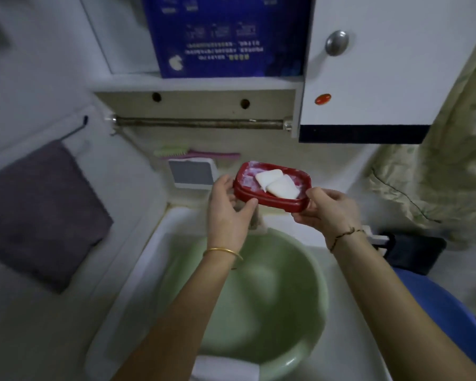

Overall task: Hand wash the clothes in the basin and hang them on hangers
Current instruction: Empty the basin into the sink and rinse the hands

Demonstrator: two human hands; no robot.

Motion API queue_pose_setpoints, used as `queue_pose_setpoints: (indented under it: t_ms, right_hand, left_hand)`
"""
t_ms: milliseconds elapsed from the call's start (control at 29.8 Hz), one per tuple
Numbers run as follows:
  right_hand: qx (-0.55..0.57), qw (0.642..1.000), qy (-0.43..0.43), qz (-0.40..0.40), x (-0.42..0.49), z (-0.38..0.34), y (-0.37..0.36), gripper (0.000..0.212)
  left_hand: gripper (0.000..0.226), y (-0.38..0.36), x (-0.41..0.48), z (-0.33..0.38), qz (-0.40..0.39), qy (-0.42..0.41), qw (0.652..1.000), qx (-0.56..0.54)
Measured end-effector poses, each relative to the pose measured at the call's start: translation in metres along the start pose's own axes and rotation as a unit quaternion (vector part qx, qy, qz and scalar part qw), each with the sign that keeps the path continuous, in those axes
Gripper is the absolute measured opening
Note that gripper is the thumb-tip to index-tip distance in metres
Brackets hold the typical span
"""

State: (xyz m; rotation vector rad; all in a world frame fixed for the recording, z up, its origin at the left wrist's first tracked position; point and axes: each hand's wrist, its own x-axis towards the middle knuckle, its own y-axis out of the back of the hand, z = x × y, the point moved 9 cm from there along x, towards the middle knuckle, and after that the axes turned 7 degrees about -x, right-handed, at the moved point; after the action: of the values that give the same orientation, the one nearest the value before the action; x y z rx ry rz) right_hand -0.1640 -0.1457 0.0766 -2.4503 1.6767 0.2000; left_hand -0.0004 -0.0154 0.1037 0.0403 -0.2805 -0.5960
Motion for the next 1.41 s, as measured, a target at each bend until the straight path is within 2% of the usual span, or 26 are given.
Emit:
queue_pose_setpoints:
  t_ms: [235,403,638,739,874,1042,1210,1411]
  right_hand:
    - [0.033,0.992,0.076,-0.093,-0.038,-0.072,-0.086,0.012]
    - [0.053,0.985,0.092,-0.133,-0.041,-0.123,-0.147,0.016]
    - [0.006,0.983,0.123,-0.139,-0.021,-0.167,-0.227,0.027]
    - [-0.024,0.984,0.121,-0.129,-0.011,-0.168,-0.251,0.036]
    - [-0.074,0.98,0.137,-0.12,0.002,-0.173,-0.268,0.04]
    - [-0.128,0.967,0.145,-0.167,0.006,-0.17,-0.291,0.022]
    - [-0.158,0.946,0.143,-0.246,0.008,-0.161,-0.296,0.018]
    - [-0.15,0.937,0.123,-0.291,0.01,-0.158,-0.294,0.04]
  left_hand:
    - [0.048,0.091,0.006,0.061,0.144,-0.09,0.977,-0.131]
    - [0.031,0.132,0.032,0.1,0.233,-0.158,0.948,-0.148]
    - [0.034,0.17,0.087,0.122,0.322,-0.112,0.93,-0.137]
    - [0.035,0.175,0.106,0.118,0.331,-0.061,0.94,-0.063]
    - [0.041,0.174,0.129,0.106,0.291,-0.021,0.956,-0.015]
    - [0.059,0.18,0.15,0.105,0.287,-0.005,0.958,0.032]
    - [0.075,0.181,0.16,0.104,0.304,0.036,0.947,0.094]
    - [0.072,0.178,0.175,0.103,0.283,0.042,0.948,0.14]
